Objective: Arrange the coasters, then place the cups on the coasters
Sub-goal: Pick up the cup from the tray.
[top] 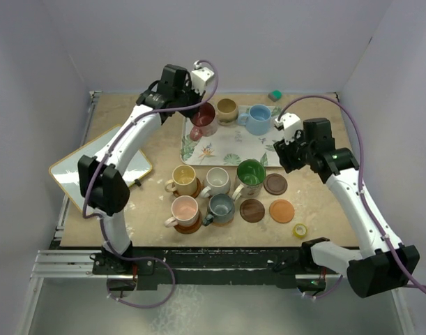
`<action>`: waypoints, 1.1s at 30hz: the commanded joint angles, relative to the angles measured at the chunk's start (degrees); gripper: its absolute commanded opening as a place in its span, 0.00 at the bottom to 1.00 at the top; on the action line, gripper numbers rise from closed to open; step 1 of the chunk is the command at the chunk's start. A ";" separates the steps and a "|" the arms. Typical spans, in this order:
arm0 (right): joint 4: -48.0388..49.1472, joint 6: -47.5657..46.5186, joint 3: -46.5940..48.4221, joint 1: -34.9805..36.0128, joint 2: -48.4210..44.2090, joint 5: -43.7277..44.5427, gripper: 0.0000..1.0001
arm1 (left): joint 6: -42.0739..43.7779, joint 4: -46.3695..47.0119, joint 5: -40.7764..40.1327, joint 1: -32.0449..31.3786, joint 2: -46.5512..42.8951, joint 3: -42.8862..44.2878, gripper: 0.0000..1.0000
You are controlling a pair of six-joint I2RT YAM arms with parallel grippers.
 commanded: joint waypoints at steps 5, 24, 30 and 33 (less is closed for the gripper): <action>2.59 3.64 1.13 -3.66 -1.30 3.64 0.62 | 0.50 2.28 0.20 -5.81 -12.57 -0.81 0.03; 4.31 4.46 -0.79 -11.54 -0.71 8.57 0.93 | -2.45 0.64 -3.57 -29.31 -22.46 -11.52 0.03; 4.51 4.50 -1.15 -14.04 -0.74 8.87 1.00 | -3.06 3.07 -6.67 -37.82 -21.31 -14.62 0.03; 4.51 4.62 -1.42 -15.12 -1.04 8.15 1.00 | -4.02 4.22 -7.94 -40.96 -19.46 -15.52 0.03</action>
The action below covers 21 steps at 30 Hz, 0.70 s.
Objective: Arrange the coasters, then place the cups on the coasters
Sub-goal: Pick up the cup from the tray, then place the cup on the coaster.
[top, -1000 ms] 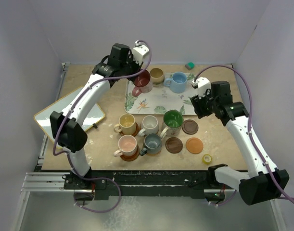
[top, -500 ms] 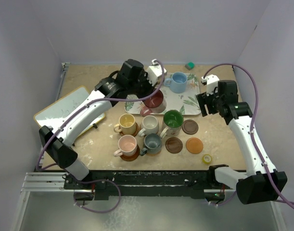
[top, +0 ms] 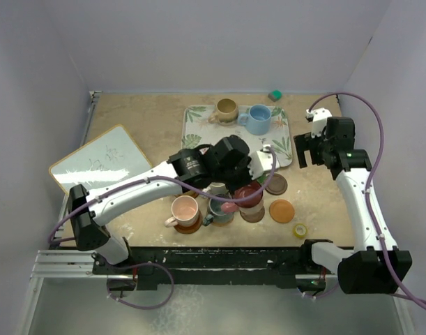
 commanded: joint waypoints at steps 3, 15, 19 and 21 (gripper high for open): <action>1.69 0.97 -0.33 -2.17 -1.14 -0.39 1.00 | -4.27 9.72 -3.37 -4.65 1.15 0.04 0.03; 1.56 1.42 -0.36 -3.23 -1.68 -1.80 1.00 | -9.75 14.28 -5.41 -5.48 9.22 1.10 0.03; 1.45 1.50 -0.33 -3.25 -1.95 -2.25 1.00 | -9.68 14.45 -6.82 -5.42 11.23 1.09 0.03; 1.33 1.51 -0.25 -3.22 -2.02 -2.54 1.00 | -8.95 14.46 -6.80 -5.42 12.27 1.03 0.03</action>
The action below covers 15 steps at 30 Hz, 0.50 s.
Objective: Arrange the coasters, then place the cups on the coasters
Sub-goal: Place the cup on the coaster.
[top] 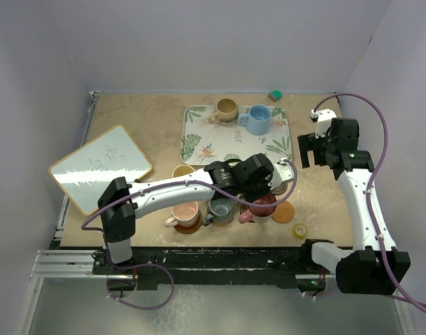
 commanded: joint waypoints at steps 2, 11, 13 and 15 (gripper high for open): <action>1.10 1.06 0.36 -0.30 -1.99 -1.77 1.00 | -0.50 7.02 -1.80 -0.08 0.63 1.80 0.03; 0.80 1.37 0.46 -0.34 -3.38 -3.23 1.00 | 0.59 7.46 -0.73 1.79 3.34 1.58 0.03; 0.66 1.34 0.47 -0.29 -3.41 -3.59 1.00 | 0.48 7.12 -0.15 2.38 3.84 1.61 0.03; 0.66 1.34 0.57 -0.29 -3.51 -3.73 1.00 | 0.31 7.11 0.50 2.82 4.08 1.21 0.03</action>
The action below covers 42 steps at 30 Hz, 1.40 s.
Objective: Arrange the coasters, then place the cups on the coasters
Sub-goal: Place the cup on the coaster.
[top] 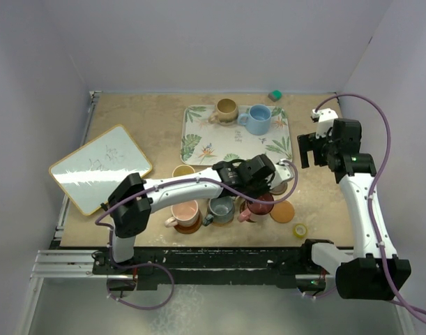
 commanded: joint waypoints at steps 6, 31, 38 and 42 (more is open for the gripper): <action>0.42 0.79 0.63 -0.30 -1.45 -2.21 1.00 | 0.01 4.92 2.68 2.43 -0.75 1.06 0.03; 0.13 0.52 0.77 -0.29 -1.01 -2.91 0.99 | -0.28 3.10 5.14 3.53 -0.22 0.36 0.03; 0.05 0.50 0.77 -0.29 -0.98 -2.91 0.98 | -0.18 2.41 5.13 3.70 -0.15 0.34 0.03; 0.08 0.44 0.77 -0.34 -0.92 -2.97 0.98 | -0.09 2.14 5.22 3.88 -0.39 0.25 0.03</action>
